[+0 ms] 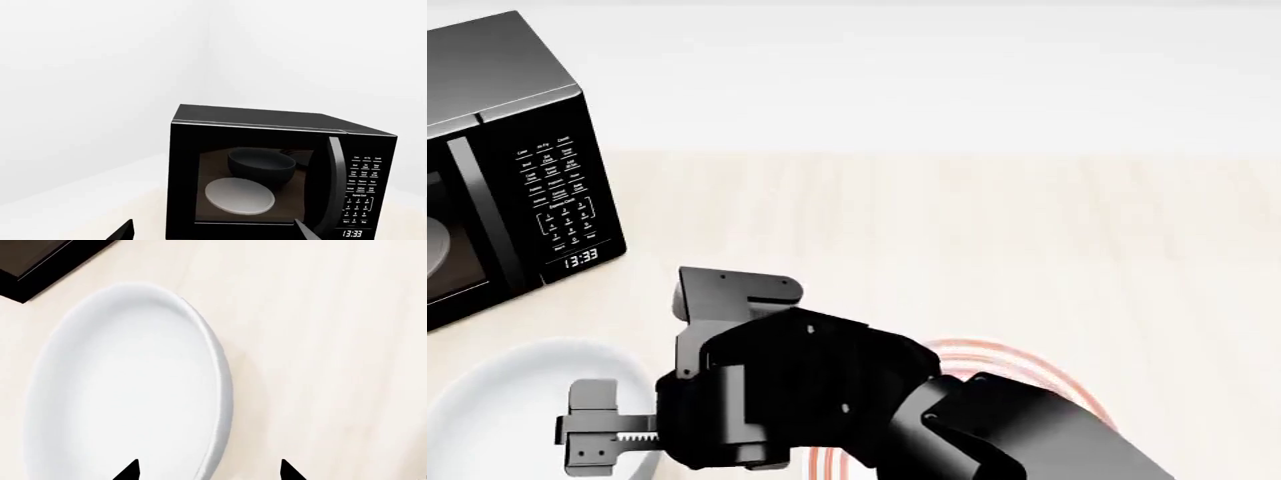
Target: Put the white bowl to the right of the plate.
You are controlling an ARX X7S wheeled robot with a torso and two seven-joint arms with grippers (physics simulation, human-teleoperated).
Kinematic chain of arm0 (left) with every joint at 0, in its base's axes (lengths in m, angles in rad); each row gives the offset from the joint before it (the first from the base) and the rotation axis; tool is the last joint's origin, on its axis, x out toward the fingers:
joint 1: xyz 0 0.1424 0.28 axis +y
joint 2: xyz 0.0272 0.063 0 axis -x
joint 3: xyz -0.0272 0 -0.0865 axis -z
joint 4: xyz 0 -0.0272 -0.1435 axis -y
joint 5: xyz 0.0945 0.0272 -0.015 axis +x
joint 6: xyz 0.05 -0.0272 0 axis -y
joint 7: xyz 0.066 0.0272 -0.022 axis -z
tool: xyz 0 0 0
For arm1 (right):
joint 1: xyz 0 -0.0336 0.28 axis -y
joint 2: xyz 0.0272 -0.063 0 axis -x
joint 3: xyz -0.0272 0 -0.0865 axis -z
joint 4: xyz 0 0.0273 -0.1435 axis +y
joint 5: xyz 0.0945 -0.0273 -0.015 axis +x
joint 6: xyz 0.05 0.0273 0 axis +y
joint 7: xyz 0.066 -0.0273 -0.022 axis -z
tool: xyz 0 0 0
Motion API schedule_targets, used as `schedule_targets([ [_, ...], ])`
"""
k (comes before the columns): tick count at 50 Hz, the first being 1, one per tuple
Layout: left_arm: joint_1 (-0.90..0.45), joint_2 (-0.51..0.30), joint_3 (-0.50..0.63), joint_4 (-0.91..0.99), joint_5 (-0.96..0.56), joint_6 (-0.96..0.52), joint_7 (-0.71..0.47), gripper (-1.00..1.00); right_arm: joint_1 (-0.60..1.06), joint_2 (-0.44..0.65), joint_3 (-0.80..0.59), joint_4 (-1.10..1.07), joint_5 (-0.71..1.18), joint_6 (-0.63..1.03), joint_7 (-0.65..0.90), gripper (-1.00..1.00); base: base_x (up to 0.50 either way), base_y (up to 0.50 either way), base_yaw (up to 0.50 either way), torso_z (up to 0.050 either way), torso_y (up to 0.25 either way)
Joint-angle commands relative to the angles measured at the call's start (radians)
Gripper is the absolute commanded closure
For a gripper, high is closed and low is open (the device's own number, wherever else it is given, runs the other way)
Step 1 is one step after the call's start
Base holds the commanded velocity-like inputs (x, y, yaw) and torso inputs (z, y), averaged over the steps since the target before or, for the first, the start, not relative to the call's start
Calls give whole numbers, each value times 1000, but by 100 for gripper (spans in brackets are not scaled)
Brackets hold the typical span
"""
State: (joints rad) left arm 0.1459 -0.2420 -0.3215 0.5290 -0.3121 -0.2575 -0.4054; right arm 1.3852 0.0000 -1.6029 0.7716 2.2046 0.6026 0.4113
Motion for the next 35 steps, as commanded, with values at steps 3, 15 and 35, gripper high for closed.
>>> schedule_targets([
  [3,1,-4,0,-7,-7,10,0,-100,-21,0,-1,36,-46,11,-78,-100,0,0,0,0,0],
  [15,15,-8,-5,5,-18,16,-2,-100,-55,0,0,44,-89,-1,-97,-100,0,0,0,0,0],
  [35,30,-13,-2,24,-28,20,-5,-100,-74,0,1,51,-4,-110,-188,-100,0,0,0,0,0],
])
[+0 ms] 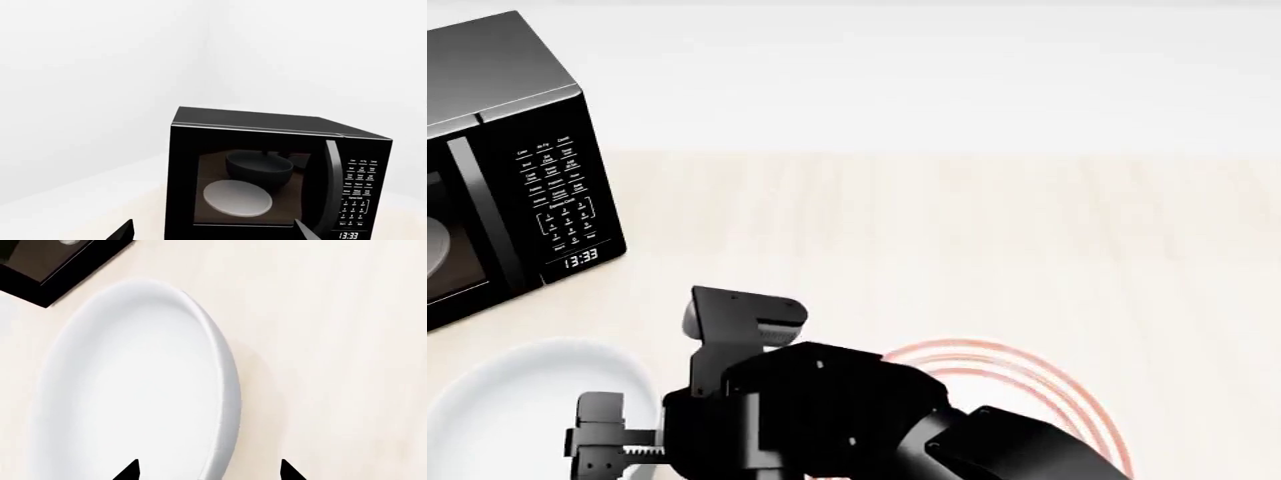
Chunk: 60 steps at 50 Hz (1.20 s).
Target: Put the white bowl to the right of the plate.
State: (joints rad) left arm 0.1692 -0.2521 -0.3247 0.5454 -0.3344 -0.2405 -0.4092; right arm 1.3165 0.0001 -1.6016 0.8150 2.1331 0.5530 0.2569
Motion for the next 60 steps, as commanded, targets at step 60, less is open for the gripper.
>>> schedule_targets([
  [60,47,-17,-10,32,-44,37,-5,-100,-107,0,1,3,20,-225,-8,-100,0,0,0,0,0],
])
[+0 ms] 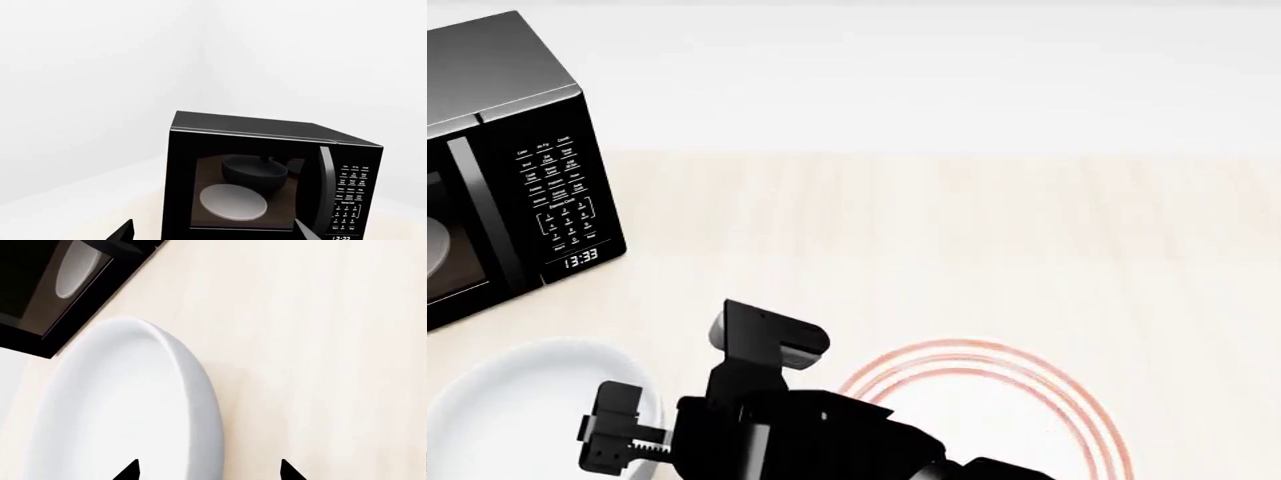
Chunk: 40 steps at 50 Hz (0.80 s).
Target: Put the white bowl to the right of the plate.
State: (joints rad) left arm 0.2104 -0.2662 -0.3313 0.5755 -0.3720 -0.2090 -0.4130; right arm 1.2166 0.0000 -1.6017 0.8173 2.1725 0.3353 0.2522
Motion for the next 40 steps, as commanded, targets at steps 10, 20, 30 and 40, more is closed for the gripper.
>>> schedule_targets([
  [10,12,-4,-5,3,-13,16,1,-100,2,0,2,-8,-43,-20,35,100,0,0,0,0,0],
  [20,15,-6,-6,4,-19,21,-1,-100,34,0,2,-21,-60,-28,74,100,0,0,0,0,0],
  [30,13,-9,0,3,-17,19,-6,-100,134,0,5,-71,-25,20,274,100,0,0,0,0,0],
  [40,12,-12,11,5,-11,15,-12,-100,261,0,6,-121,42,29,361,100,0,0,0,0,1],
])
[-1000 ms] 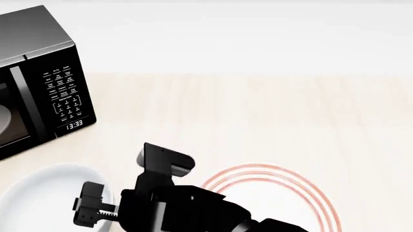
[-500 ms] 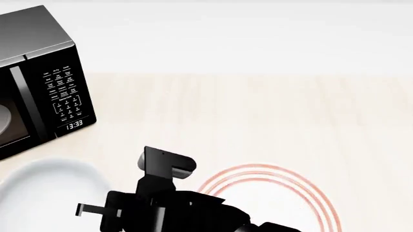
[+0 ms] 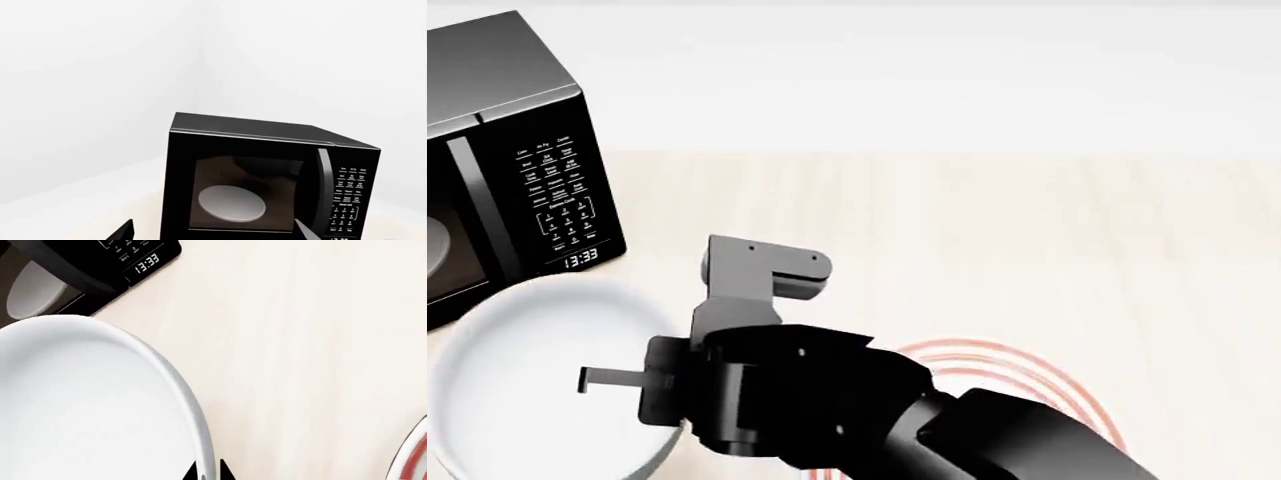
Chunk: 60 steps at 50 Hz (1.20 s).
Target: Put the white bowl to the right of the plate.
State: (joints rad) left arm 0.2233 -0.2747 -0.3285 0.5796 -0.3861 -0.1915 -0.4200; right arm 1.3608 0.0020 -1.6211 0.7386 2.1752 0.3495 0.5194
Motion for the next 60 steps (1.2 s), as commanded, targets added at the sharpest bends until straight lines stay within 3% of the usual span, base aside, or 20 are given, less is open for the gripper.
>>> schedule_targets([
  [1,0,-4,7,2,2,-2,-5,-100,131,-2,26,-45,52,21,95,100,0,0,0,0,0],
  [11,2,-6,12,3,5,0,-10,-100,215,4,29,-67,74,30,149,100,0,0,0,0,0],
  [27,-5,-10,-5,-13,-6,-1,-24,-100,335,362,93,-475,93,0,403,100,0,0,0,0,1],
  [34,-5,-9,-2,-12,-2,0,-31,-100,364,459,99,-548,95,13,451,100,0,0,0,0,0],
  [60,-17,-17,24,-24,19,-4,-46,-100,394,683,113,-442,120,83,385,100,0,0,0,0,0],
])
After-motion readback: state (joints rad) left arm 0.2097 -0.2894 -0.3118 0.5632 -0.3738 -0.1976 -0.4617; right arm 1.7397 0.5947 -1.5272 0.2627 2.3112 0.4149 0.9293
